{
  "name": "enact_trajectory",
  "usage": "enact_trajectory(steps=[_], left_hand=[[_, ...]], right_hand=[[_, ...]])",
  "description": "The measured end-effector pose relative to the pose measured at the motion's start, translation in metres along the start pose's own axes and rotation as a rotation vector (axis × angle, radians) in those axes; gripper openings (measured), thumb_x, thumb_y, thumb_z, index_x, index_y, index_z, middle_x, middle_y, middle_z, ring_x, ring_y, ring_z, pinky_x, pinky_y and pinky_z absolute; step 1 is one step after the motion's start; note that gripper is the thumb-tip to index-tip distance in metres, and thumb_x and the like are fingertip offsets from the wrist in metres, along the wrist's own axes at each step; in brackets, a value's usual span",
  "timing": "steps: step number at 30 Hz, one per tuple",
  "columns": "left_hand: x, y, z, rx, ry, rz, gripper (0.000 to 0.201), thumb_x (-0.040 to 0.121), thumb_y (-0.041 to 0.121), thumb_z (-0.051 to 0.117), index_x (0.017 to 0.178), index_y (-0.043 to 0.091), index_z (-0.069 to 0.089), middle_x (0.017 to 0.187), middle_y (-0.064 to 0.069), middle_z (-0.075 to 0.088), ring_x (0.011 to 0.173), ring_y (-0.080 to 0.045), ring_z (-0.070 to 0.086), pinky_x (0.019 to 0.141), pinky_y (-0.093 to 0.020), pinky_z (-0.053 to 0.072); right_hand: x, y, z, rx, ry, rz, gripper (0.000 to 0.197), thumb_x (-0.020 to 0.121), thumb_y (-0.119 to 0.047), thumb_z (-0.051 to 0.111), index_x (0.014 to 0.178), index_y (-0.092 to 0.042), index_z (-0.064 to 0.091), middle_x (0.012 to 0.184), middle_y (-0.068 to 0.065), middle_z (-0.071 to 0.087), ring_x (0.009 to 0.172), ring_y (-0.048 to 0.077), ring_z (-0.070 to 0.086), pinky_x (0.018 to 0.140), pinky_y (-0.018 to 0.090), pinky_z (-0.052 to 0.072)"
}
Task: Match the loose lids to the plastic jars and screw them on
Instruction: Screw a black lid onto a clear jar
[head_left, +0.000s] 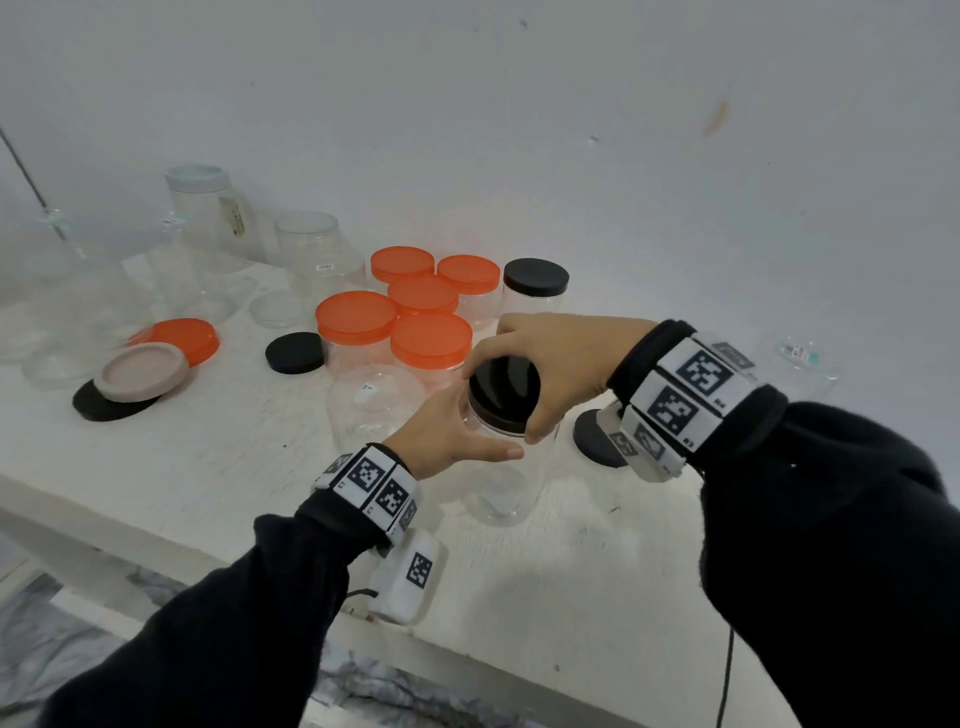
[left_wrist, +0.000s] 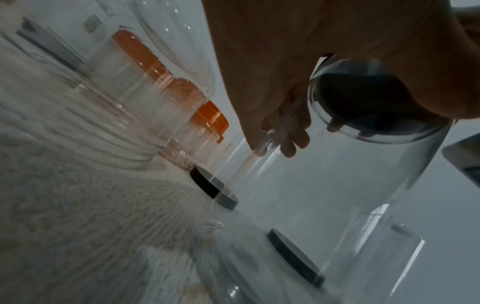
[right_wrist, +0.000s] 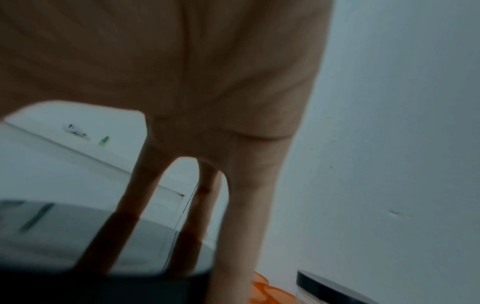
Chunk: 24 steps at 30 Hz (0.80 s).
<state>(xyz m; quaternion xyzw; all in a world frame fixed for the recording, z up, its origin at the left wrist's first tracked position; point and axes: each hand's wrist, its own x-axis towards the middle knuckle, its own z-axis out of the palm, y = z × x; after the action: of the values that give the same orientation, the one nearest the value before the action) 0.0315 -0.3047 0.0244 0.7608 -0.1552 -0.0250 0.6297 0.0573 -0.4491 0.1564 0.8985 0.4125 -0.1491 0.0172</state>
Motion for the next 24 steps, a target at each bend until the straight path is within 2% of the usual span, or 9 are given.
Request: enact_trajectory(steps=[3, 7, 10, 12, 13, 15, 17, 20, 24], left_hand=[[-0.001, 0.001, 0.002, 0.005, 0.026, 0.005, 0.070, 0.058, 0.019, 0.082, 0.119, 0.028, 0.048, 0.118, 0.010, 0.060, 0.113, 0.002, 0.054, 0.092, -0.011, 0.041], [-0.002, -0.001, 0.004, -0.016, 0.050, -0.002, 0.075, 0.054, 0.028, 0.083, 0.120, 0.026, 0.049, 0.117, 0.007, 0.062, 0.112, -0.003, 0.056, 0.094, -0.017, 0.043], [-0.004, -0.003, 0.005, -0.034, 0.039, -0.004, 0.069, 0.063, 0.007, 0.083, 0.119, 0.027, 0.047, 0.116, 0.008, 0.062, 0.109, 0.002, 0.057, 0.087, -0.010, 0.043], [-0.004, -0.001, 0.004, -0.029, 0.029, -0.006, 0.073, 0.061, 0.015, 0.084, 0.123, 0.024, 0.047, 0.118, 0.007, 0.062, 0.110, 0.000, 0.057, 0.088, -0.011, 0.044], [-0.004, 0.000, 0.003, -0.017, 0.028, -0.009, 0.078, 0.058, 0.024, 0.084, 0.126, 0.022, 0.047, 0.119, 0.007, 0.062, 0.112, -0.001, 0.056, 0.090, -0.014, 0.044], [-0.003, 0.001, 0.002, 0.004, 0.023, -0.007, 0.084, 0.055, 0.032, 0.083, 0.130, 0.020, 0.045, 0.122, 0.008, 0.061, 0.116, -0.003, 0.054, 0.098, -0.020, 0.042], [-0.004, 0.001, 0.002, 0.005, 0.010, -0.005, 0.086, 0.056, 0.032, 0.083, 0.131, 0.019, 0.044, 0.125, 0.007, 0.059, 0.119, -0.005, 0.052, 0.104, -0.027, 0.039], [-0.004, 0.000, 0.003, 0.008, 0.020, -0.011, 0.084, 0.055, 0.033, 0.084, 0.129, 0.019, 0.046, 0.124, 0.006, 0.059, 0.119, -0.004, 0.052, 0.104, -0.027, 0.039], [-0.005, -0.001, 0.009, -0.017, 0.086, 0.003, 0.082, 0.053, 0.028, 0.085, 0.125, 0.020, 0.047, 0.121, 0.005, 0.061, 0.116, -0.006, 0.055, 0.099, -0.024, 0.042]], right_hand=[[0.001, -0.003, 0.002, -0.025, 0.062, 0.010, 0.067, 0.063, -0.041, 0.079, 0.122, -0.035, 0.048, 0.099, -0.007, 0.043, 0.093, 0.013, 0.047, 0.075, 0.027, 0.046], [0.000, -0.007, 0.009, -0.069, 0.204, 0.073, 0.056, 0.069, -0.055, 0.071, 0.109, -0.018, 0.056, 0.076, -0.008, 0.047, 0.073, 0.012, 0.053, 0.055, 0.020, 0.041], [0.001, -0.013, 0.015, -0.132, 0.295, 0.138, 0.058, 0.072, -0.064, 0.064, 0.092, -0.011, 0.056, 0.068, -0.004, 0.047, 0.060, 0.012, 0.046, 0.048, 0.021, 0.033], [-0.001, -0.014, 0.014, -0.157, 0.290, 0.158, 0.060, 0.072, -0.068, 0.061, 0.095, -0.013, 0.054, 0.072, -0.006, 0.048, 0.069, 0.014, 0.049, 0.053, 0.023, 0.036], [-0.003, -0.012, 0.011, -0.145, 0.227, 0.154, 0.064, 0.072, -0.068, 0.061, 0.108, -0.016, 0.054, 0.082, -0.006, 0.052, 0.077, 0.014, 0.050, 0.060, 0.024, 0.039], [-0.006, -0.008, 0.002, -0.072, 0.013, 0.097, 0.077, 0.074, -0.058, 0.067, 0.138, -0.026, 0.037, 0.115, -0.003, 0.049, 0.101, 0.012, 0.045, 0.082, 0.027, 0.043], [-0.006, -0.007, -0.004, -0.047, -0.093, 0.021, 0.082, 0.073, -0.041, 0.075, 0.142, -0.035, 0.030, 0.125, -0.004, 0.040, 0.112, 0.014, 0.042, 0.094, 0.033, 0.043], [-0.001, -0.006, -0.004, -0.016, -0.027, -0.014, 0.073, 0.067, -0.031, 0.081, 0.130, -0.036, 0.045, 0.102, -0.013, 0.043, 0.098, 0.012, 0.046, 0.078, 0.025, 0.046], [0.002, -0.004, 0.006, -0.004, 0.109, 0.039, 0.052, 0.071, -0.049, 0.073, 0.111, -0.026, 0.052, 0.094, -0.006, 0.052, 0.073, 0.007, 0.050, 0.054, 0.020, 0.044]])
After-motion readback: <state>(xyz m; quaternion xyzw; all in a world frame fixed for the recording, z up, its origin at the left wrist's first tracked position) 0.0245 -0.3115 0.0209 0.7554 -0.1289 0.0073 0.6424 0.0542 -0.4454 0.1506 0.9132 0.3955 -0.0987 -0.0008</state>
